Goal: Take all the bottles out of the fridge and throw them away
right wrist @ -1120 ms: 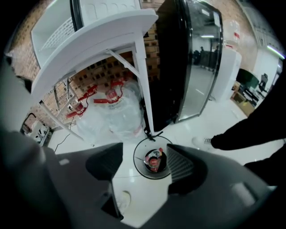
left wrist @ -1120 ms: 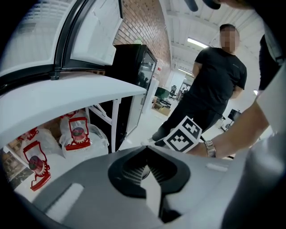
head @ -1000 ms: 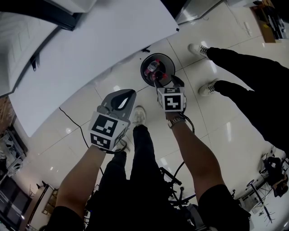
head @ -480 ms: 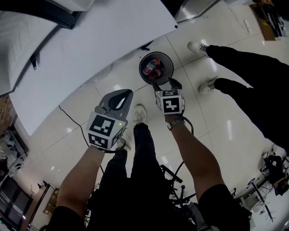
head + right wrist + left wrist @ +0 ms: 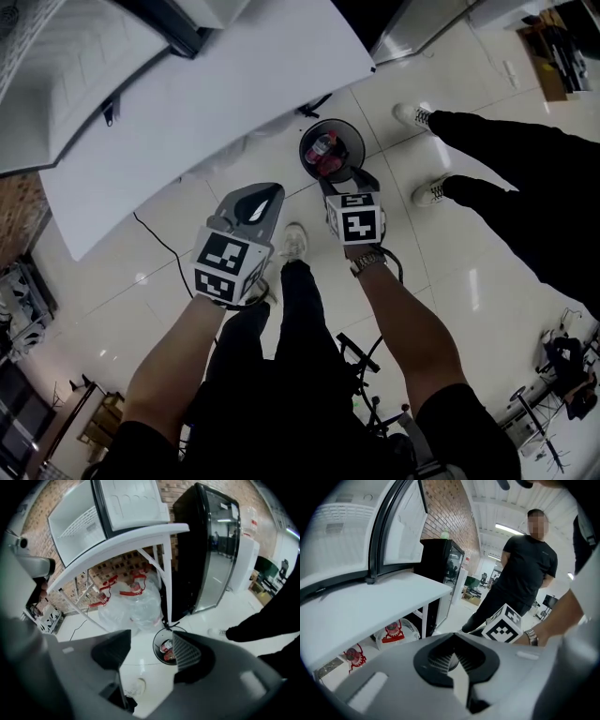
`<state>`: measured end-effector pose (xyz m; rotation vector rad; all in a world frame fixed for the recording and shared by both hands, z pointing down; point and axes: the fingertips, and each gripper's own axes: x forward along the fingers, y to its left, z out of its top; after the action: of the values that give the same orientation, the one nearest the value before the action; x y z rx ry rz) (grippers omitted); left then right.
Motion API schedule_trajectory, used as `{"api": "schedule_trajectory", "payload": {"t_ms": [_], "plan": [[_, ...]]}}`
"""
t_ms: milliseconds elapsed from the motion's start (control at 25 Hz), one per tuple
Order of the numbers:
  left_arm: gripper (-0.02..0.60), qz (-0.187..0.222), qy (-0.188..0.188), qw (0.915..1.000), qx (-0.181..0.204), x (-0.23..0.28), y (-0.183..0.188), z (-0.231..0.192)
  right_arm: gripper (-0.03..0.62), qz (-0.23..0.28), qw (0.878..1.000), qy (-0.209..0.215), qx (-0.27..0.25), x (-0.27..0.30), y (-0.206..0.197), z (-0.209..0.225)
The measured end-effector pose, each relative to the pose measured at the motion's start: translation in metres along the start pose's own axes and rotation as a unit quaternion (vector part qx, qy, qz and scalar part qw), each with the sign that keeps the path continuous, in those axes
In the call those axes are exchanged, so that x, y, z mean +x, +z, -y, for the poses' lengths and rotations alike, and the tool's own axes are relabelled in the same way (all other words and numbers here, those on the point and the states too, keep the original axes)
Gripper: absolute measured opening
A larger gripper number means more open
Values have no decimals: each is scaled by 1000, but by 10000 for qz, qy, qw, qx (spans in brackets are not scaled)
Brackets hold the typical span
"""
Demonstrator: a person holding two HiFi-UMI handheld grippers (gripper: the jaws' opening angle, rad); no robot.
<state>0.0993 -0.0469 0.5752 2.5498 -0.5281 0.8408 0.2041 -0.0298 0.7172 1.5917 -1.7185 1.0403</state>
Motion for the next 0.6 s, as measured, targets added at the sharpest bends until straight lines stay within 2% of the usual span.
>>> {"api": "schedule_trajectory", "payload": {"t_ms": [360,600], "plan": [[3,623,303,9975,114,-78,35,3,233,673,9971,124,-345,-81,52,-62],[4,1074,615,9922,115,-153,54,1,189,1336,9863,438,-857,-152,103,-132]]}}
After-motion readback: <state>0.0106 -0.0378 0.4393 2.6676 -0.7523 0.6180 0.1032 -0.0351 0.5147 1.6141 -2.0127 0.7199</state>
